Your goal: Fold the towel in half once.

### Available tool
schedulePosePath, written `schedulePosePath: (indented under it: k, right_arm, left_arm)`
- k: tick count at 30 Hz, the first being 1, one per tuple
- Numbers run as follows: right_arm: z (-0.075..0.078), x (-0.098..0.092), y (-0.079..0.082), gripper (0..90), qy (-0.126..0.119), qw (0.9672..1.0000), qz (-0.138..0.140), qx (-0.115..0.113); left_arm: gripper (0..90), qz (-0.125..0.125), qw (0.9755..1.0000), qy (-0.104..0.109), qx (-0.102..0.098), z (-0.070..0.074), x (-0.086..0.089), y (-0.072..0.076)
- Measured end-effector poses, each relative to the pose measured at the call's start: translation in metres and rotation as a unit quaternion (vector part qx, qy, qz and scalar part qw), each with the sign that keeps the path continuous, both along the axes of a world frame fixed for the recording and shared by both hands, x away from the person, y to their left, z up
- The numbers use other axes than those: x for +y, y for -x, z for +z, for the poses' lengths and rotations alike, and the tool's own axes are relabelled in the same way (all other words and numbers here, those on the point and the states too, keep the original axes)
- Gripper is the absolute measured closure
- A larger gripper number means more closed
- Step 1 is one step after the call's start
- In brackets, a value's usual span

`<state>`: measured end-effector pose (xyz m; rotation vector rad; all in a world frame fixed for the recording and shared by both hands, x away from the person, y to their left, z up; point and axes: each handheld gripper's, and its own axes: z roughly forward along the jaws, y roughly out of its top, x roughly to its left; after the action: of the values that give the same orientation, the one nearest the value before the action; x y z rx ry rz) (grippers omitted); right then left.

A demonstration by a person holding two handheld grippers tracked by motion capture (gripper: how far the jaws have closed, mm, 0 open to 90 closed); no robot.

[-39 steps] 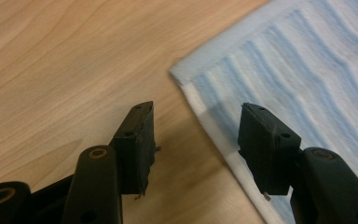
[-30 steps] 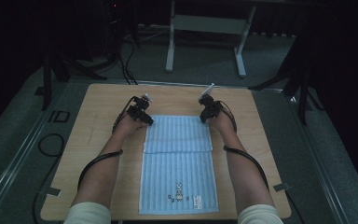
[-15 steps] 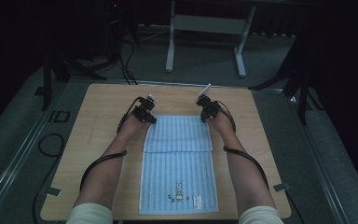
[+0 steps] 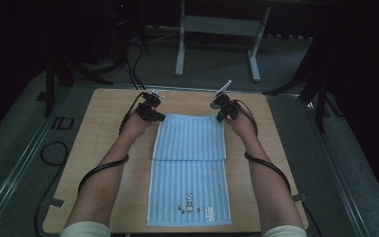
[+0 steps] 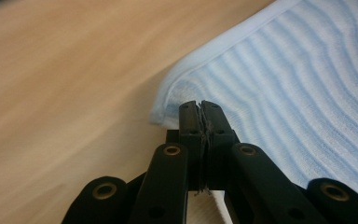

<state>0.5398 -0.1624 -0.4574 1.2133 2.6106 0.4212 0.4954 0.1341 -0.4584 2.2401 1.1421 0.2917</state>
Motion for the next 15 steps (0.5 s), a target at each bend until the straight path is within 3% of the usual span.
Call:
schedulePosePath:
  k: [7, 11, 15]
  right_arm:
    - [0.056, -0.009, 0.006, 88.3, -0.029, 0.9976, -0.001, -0.062]
    - [0.091, -0.014, 0.018, 88.3, -0.050, 0.9933, 0.007, -0.104]
    - [0.113, -0.020, 0.039, 88.3, -0.074, 0.9884, 0.027, -0.130]
  left_arm:
    - [87.8, 0.002, 0.9981, 0.030, -0.054, 0.048, 0.011, 0.012]
    - [87.7, 0.000, 0.9948, 0.052, -0.087, 0.079, 0.016, 0.025]
    - [87.7, -0.009, 0.9929, 0.051, -0.107, 0.095, 0.020, 0.043]
